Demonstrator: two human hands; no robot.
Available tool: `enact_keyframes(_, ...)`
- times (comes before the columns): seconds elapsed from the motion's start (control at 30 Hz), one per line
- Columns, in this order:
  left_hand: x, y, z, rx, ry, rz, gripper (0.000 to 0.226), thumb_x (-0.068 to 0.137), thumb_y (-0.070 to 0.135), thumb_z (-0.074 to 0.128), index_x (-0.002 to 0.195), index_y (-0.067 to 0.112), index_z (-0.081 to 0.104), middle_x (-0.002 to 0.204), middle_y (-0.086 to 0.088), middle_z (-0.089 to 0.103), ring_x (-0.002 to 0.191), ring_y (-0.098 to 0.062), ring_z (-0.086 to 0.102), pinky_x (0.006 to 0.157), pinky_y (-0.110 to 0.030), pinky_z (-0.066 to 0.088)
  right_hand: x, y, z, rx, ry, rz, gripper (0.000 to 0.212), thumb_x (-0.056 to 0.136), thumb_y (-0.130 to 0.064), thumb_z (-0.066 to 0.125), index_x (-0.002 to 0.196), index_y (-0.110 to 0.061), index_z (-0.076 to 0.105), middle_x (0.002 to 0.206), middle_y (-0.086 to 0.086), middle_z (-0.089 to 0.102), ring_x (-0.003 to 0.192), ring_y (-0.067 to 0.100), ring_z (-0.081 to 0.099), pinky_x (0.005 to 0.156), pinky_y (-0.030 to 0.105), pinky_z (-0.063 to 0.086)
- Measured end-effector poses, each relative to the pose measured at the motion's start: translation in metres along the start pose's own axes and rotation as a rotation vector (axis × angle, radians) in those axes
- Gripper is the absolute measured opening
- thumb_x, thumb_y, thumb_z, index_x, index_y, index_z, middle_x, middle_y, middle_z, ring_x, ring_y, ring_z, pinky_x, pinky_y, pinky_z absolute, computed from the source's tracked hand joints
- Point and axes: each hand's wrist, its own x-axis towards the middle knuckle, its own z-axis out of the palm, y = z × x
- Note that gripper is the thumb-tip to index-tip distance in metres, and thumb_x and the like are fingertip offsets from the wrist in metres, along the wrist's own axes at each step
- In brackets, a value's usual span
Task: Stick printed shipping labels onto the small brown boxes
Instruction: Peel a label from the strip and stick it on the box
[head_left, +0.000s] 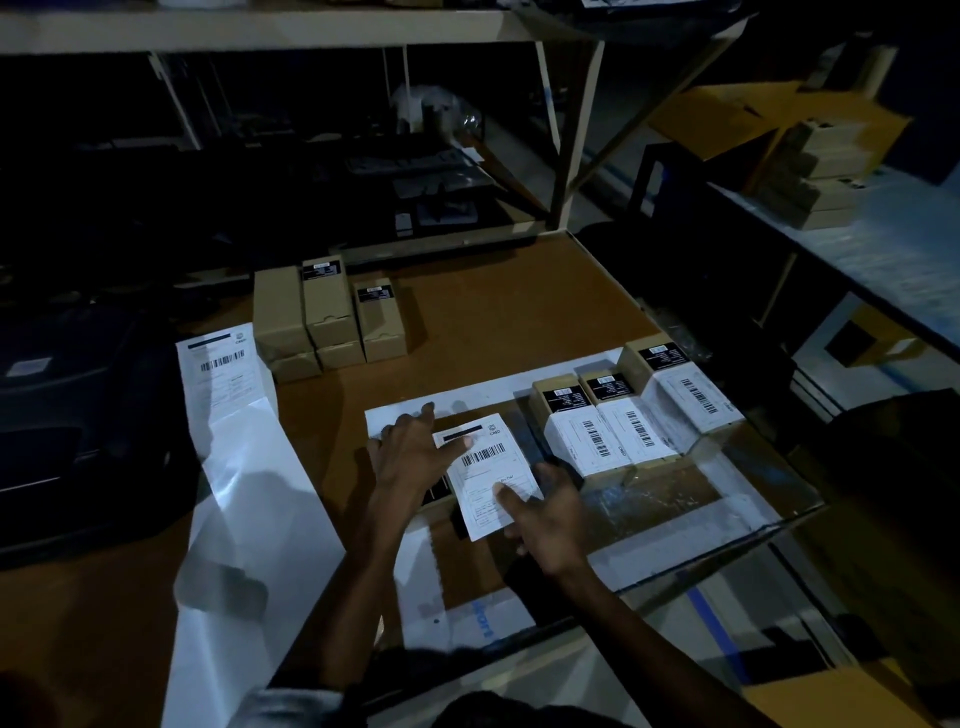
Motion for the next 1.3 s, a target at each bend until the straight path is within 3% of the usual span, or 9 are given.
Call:
enact_keyframes(0.17,-0.018,-0.016,0.018,-0.143,0.071,-0.067,0.092,0.087,0.072,0.052,0.158,0.024,0.018,0.158,-0.013,0.034,0.144,-0.039,0.031,0.114,-0.062,0.024,-0.014,-0.012,-0.010,-0.742,0.053,-0.272,0.064,0.092,-0.059,0.058,0.143,-0.029,0.035,0.130,0.004,0.060,0.118,0.027,0.061,0.088,0.042,0.056)
enact_keyframes(0.3,-0.029,-0.022,0.029,-0.403,0.101,-0.065,0.085,0.094,0.054,0.057,0.159,0.022,0.014,0.162,-0.013,0.026,0.148,-0.037,0.025,0.116,-0.059,0.029,-0.023,-0.024,-0.008,-0.942,0.135,-0.491,0.065,0.097,-0.069,0.030,0.152,-0.035,0.025,0.152,0.009,0.031,0.134,0.034,0.040,0.095,0.051,0.052)
enact_keyframes(0.4,-0.030,-0.024,0.030,-0.584,0.128,-0.036,0.086,0.093,0.042,0.065,0.159,0.020,0.014,0.162,-0.012,0.026,0.150,-0.031,0.024,0.116,-0.054,0.034,-0.014,-0.033,0.008,-1.095,0.042,-0.526,0.061,0.099,-0.066,0.014,0.153,-0.041,0.027,0.164,0.009,0.008,0.144,0.038,0.018,0.112,0.058,0.030)
enact_keyframes(0.53,-0.034,-0.020,0.028,-0.649,0.171,-0.040,0.080,0.094,0.031,0.068,0.157,0.014,0.022,0.158,-0.010,0.035,0.146,-0.028,0.031,0.116,-0.048,0.035,-0.007,-0.035,0.026,-1.165,-0.164,-0.441,0.068,0.093,-0.069,-0.002,0.157,-0.048,0.003,0.164,0.000,-0.029,0.150,0.035,-0.021,0.116,0.065,-0.005)
enact_keyframes(0.77,-0.039,-0.015,0.030,-0.694,0.243,-0.038,0.075,0.093,0.025,0.069,0.155,0.013,0.030,0.154,-0.009,0.041,0.140,-0.028,0.041,0.110,-0.049,0.044,0.020,-0.029,0.012,-1.191,-0.027,-0.408,0.065,0.094,-0.071,0.003,0.155,-0.050,-0.005,0.157,0.006,-0.043,0.147,0.037,-0.030,0.115,0.064,-0.011)
enact_keyframes(0.93,-0.041,-0.015,0.031,-0.718,0.314,0.011,0.070,0.094,0.015,0.068,0.153,0.010,0.032,0.148,-0.010,0.048,0.136,-0.026,0.046,0.110,-0.040,0.043,-0.007,-0.021,0.025,-1.247,-0.165,-0.593,0.064,0.097,-0.069,0.007,0.156,-0.047,-0.009,0.153,0.003,-0.047,0.140,0.029,-0.045,0.114,0.060,-0.018)
enact_keyframes(1.13,-0.040,-0.013,0.032,-0.737,0.330,0.010,0.066,0.093,0.014,0.068,0.151,0.010,0.037,0.151,-0.007,0.044,0.137,-0.023,0.045,0.105,-0.040,0.048,0.014,-0.026,0.014,-1.260,-0.031,-0.444,0.072,0.089,-0.072,-0.007,0.156,-0.046,-0.009,0.153,0.010,-0.047,0.141,0.035,-0.043,0.114,0.064,-0.018)
enact_keyframes(1.23,-0.038,-0.016,0.033,-0.713,0.332,0.035,0.059,0.094,0.016,0.067,0.148,0.008,0.043,0.152,-0.006,0.042,0.136,-0.013,0.038,0.107,-0.031,0.039,-0.008,-0.019,0.029,-1.250,-0.134,-0.550,0.066,0.097,-0.070,0.005,0.156,-0.045,-0.011,0.154,0.007,-0.046,0.140,0.030,-0.046,0.114,0.062,-0.019)
enact_keyframes(1.3,-0.036,-0.019,0.035,-0.692,0.321,0.038,0.059,0.095,0.018,0.067,0.148,0.009,0.043,0.154,-0.005,0.040,0.140,-0.016,0.036,0.112,-0.037,0.038,-0.006,-0.019,0.023,-1.260,-0.160,-0.582,0.063,0.097,-0.070,0.003,0.155,-0.049,-0.011,0.154,0.006,-0.047,0.139,0.029,-0.047,0.116,0.062,-0.017)
